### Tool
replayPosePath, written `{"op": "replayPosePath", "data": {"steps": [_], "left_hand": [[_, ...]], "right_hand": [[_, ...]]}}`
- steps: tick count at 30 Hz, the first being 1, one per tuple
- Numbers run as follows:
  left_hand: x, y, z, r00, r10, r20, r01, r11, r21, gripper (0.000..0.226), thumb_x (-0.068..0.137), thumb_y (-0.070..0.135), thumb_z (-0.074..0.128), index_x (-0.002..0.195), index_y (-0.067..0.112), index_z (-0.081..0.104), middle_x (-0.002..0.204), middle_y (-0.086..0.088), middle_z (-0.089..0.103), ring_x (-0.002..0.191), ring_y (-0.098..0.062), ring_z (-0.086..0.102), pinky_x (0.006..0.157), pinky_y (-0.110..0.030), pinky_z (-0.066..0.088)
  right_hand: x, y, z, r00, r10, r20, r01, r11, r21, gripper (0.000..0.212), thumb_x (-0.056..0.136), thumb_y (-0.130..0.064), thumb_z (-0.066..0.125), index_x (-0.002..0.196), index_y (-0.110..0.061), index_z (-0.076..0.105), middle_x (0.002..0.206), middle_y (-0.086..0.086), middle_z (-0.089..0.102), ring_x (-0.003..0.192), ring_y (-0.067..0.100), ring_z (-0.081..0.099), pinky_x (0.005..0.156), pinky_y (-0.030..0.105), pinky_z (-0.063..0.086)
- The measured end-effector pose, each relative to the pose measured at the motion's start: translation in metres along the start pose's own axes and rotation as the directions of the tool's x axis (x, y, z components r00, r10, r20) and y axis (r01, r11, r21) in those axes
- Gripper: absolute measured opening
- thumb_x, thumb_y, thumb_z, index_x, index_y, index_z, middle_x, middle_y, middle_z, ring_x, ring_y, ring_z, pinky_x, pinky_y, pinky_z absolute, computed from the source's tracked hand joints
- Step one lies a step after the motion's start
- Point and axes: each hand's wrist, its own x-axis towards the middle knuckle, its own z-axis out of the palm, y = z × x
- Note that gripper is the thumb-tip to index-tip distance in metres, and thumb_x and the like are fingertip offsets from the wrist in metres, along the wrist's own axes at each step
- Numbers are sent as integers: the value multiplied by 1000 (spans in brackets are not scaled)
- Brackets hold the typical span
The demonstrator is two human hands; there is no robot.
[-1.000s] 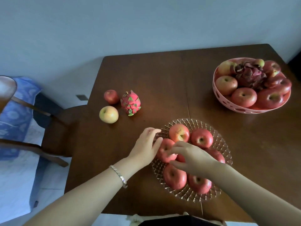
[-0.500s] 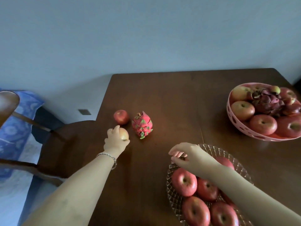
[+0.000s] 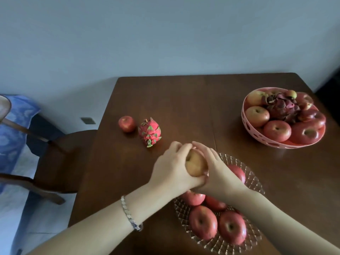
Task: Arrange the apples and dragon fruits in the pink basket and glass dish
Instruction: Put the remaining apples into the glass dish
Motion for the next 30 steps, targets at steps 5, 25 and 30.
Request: {"op": "replayPosePath", "data": {"steps": [5, 25, 30], "left_hand": [[-5, 2, 17, 990, 63, 123, -25, 958, -285, 65, 81, 43, 64, 137, 31, 33, 135, 10, 44, 115, -6, 51, 97, -23, 43], [-31, -35, 73, 976, -14, 219, 25, 999, -47, 49, 88, 23, 59, 133, 27, 44, 141, 12, 40, 132, -8, 35, 106, -22, 33], [-16, -48, 51, 980, -113, 163, 151, 959, -239, 36, 89, 22, 57, 126, 23, 54, 124, 6, 57, 110, -4, 56, 98, -22, 44]], "right_hand": [[-26, 30, -23, 987, 60, -147, -67, 997, -38, 92, 52, -23, 88, 130, -31, 40, 113, -15, 43, 104, -3, 44, 83, -1, 30], [-39, 68, 1, 981, 183, -59, -192, 957, -216, 102, 54, -59, 77, 137, -21, 32, 134, -4, 42, 127, 17, 32, 104, 27, 23], [-14, 38, -15, 992, 127, -18, -127, 955, -268, 81, 69, -73, 44, 133, -23, 42, 135, -4, 46, 130, 15, 31, 109, 31, 26]]}}
